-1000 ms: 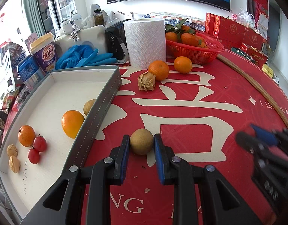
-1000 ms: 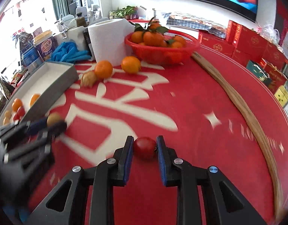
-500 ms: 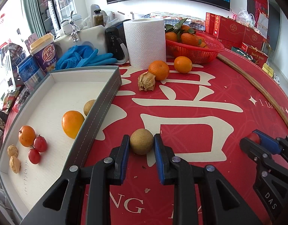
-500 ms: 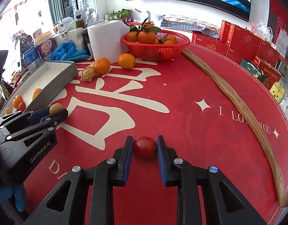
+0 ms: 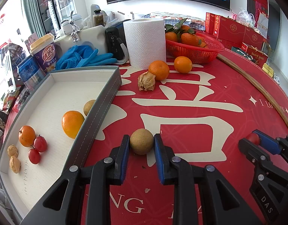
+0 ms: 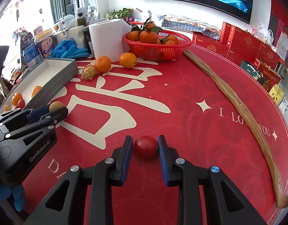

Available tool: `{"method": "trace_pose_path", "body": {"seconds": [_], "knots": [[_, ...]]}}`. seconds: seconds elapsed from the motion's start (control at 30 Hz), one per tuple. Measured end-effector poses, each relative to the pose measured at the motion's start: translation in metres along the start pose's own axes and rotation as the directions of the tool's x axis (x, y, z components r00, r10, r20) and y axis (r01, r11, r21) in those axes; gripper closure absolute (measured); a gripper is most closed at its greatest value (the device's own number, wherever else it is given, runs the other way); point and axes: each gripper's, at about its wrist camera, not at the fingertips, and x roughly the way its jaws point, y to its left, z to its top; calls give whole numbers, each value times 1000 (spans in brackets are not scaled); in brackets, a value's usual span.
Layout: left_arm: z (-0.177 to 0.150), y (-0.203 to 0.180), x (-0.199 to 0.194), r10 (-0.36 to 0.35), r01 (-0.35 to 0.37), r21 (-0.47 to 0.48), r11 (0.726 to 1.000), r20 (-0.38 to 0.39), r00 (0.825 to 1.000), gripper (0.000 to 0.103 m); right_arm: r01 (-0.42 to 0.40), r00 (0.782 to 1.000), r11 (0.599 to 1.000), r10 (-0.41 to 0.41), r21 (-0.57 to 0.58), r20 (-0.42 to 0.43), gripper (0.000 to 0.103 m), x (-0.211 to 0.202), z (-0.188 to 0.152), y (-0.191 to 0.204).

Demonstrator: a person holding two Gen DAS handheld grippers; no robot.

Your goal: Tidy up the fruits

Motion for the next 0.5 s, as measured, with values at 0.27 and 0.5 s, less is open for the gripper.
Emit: {"method": "trace_pose_path", "body": {"seconds": [0.27, 0.5], "knots": [[0, 1, 0, -12, 12, -9, 1000, -1, 1000, 76, -24, 1000, 999, 24, 21, 3, 73, -2, -1, -3], [-4, 6, -11, -57, 57, -28, 998, 0, 998, 76, -80, 997, 995, 80, 58, 0, 74, -4, -1, -12]]}}
